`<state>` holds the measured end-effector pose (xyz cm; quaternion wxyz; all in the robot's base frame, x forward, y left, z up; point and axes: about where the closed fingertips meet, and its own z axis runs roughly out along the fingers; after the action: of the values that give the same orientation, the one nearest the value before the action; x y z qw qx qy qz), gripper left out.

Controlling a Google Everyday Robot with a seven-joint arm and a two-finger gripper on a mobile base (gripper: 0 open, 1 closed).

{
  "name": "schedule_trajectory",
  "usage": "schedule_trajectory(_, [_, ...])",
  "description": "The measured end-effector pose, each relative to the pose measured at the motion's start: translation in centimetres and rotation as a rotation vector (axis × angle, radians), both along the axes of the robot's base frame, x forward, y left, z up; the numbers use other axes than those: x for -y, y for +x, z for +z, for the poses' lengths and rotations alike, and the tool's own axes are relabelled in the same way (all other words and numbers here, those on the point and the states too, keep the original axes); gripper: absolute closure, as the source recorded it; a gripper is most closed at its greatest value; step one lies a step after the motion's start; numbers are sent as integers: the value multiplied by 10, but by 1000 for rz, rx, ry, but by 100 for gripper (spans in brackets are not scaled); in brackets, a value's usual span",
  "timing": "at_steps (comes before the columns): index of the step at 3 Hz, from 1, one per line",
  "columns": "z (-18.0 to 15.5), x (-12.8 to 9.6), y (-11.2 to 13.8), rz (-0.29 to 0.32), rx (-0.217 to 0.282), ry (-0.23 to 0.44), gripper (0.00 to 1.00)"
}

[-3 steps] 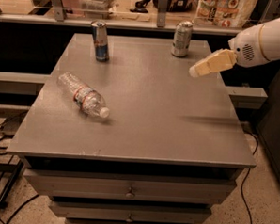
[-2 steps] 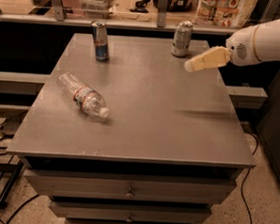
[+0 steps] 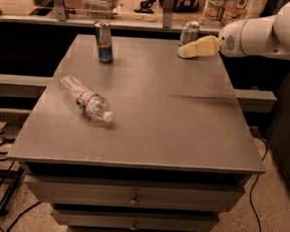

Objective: Pick 7up can

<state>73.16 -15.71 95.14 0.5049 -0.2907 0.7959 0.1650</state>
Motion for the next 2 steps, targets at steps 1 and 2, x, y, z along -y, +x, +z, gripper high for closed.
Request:
schedule_trajectory(1, [-1, -2, 3, -2, -2, 7, 0])
schedule_trajectory(2, [-5, -3, 4, -8, -16, 19, 0])
